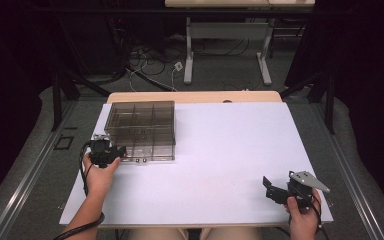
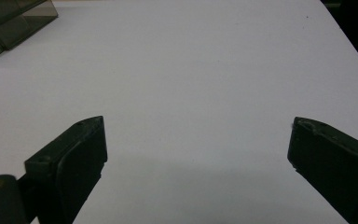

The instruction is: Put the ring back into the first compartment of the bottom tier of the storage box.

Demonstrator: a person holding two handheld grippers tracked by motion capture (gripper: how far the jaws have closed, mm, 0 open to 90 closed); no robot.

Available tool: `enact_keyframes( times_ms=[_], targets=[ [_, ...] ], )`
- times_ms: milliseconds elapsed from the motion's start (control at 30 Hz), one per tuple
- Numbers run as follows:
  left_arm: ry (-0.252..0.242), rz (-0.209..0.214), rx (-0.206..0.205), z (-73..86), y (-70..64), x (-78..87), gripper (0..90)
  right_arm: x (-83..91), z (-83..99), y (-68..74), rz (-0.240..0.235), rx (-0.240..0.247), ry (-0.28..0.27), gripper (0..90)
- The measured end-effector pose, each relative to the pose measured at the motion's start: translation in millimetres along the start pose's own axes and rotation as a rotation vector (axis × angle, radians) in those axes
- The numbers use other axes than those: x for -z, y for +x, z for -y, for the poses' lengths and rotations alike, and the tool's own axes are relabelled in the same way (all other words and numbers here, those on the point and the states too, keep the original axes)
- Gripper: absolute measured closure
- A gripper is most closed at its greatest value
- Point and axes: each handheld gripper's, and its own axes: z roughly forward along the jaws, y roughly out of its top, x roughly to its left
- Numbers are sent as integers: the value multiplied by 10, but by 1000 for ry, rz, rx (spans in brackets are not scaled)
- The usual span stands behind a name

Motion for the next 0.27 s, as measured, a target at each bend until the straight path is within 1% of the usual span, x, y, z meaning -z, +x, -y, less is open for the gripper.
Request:
enact_keyframes(
  times_ms=[33, 100, 133, 167, 200, 267],
  targets=[
    [-7, 2, -1, 1, -4, 7, 569, 1, 0, -1, -1, -1, 2, 44],
    [-10, 7, -6, 0, -11, 21, 532, 3, 1, -3, 3, 1, 3, 44],
    [-22, 11, -3, 3, -17, 22, 518, 2, 2, -4, 3, 1, 3, 44],
    [-24, 13, -10, 3, -17, 32, 494, 2, 2, -4, 4, 1, 3, 44],
    [-32, 11, -12, 5, -21, 40, 463, 2, 2, -4, 4, 0, 3, 44],
    [-52, 25, -12, 13, -30, 62, 382, 0, 5, -3, 2, -5, -1, 44]
  ],
)
